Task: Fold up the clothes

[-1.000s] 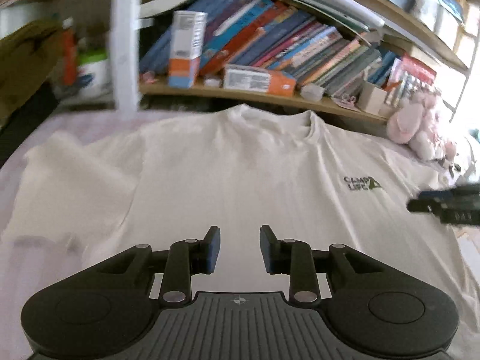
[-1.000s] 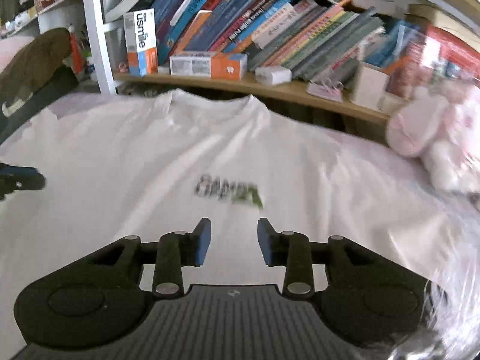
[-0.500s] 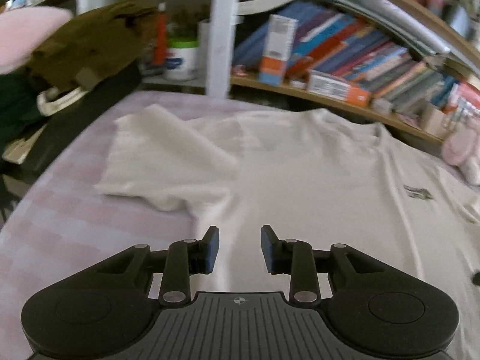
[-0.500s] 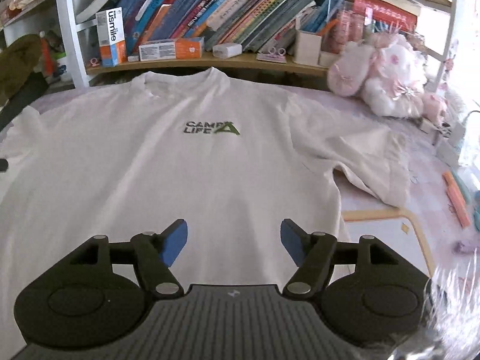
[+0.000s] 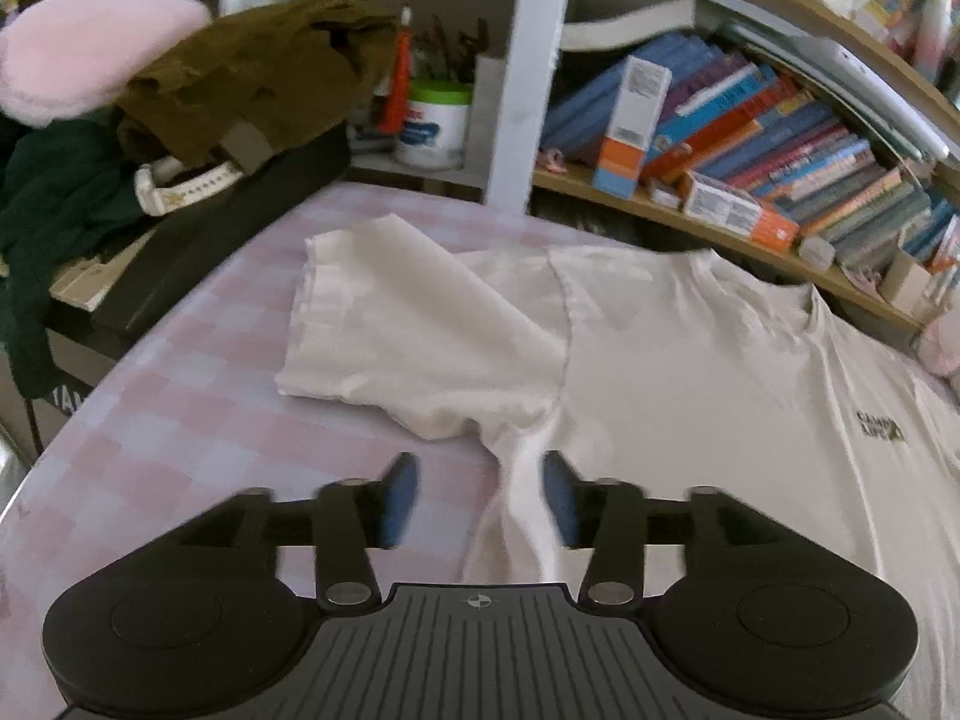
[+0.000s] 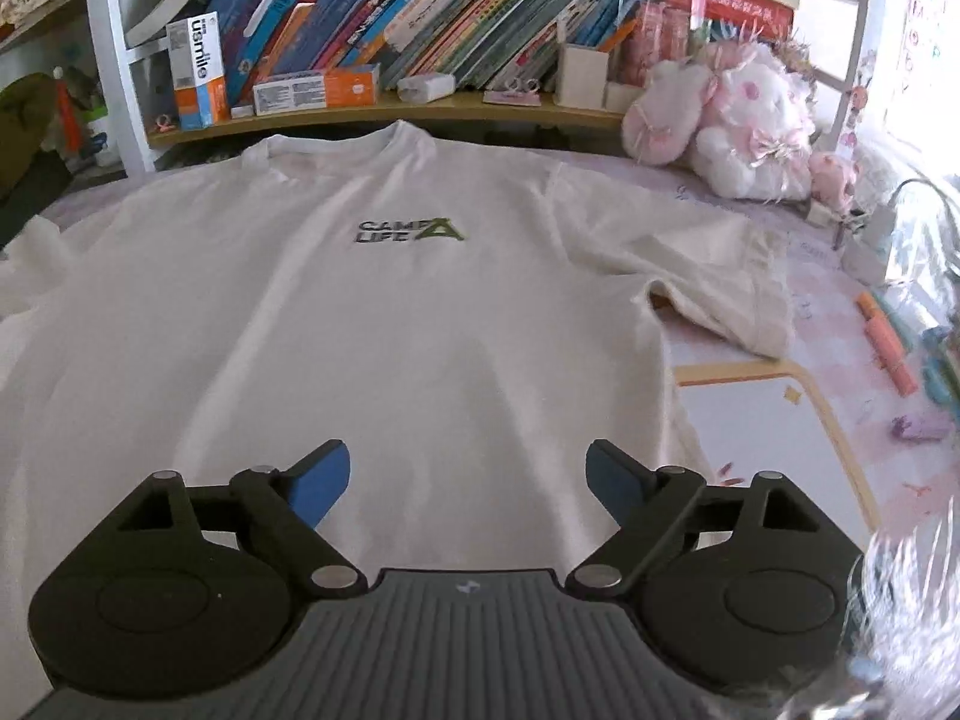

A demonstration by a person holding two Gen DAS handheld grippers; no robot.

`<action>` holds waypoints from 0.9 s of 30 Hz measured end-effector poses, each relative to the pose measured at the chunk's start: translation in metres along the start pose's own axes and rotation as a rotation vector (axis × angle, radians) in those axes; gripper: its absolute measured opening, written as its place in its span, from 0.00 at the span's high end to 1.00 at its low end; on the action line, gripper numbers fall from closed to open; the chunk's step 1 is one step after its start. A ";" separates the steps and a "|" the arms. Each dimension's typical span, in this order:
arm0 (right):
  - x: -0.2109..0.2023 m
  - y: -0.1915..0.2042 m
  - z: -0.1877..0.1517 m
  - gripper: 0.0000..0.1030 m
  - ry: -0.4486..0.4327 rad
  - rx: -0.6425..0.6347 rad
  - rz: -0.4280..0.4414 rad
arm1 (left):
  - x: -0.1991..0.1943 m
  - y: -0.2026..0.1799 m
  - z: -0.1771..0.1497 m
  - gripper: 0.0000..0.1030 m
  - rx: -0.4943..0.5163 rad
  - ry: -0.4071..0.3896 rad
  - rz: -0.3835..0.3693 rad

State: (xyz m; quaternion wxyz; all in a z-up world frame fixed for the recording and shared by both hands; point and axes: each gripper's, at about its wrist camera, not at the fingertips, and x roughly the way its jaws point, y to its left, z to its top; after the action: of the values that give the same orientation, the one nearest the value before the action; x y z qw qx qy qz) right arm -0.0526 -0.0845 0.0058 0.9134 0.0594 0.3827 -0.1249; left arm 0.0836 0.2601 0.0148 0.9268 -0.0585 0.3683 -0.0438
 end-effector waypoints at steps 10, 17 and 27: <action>0.004 0.034 0.001 0.17 0.015 -0.086 0.071 | 0.010 0.024 0.003 0.43 -0.046 -0.013 0.044; 0.004 0.039 0.001 0.17 0.029 -0.105 0.068 | 0.025 0.053 0.015 0.43 -0.119 -0.019 0.102; 0.003 0.040 -0.004 0.17 0.046 -0.116 0.069 | 0.058 0.093 0.038 0.45 -0.241 -0.060 0.162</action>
State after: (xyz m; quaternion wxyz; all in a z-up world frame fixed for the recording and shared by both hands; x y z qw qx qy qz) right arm -0.0428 -0.0460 0.0015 0.9100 0.0226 0.4081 -0.0695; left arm 0.1554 0.3473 -0.0107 0.9241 -0.1408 0.3466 0.0776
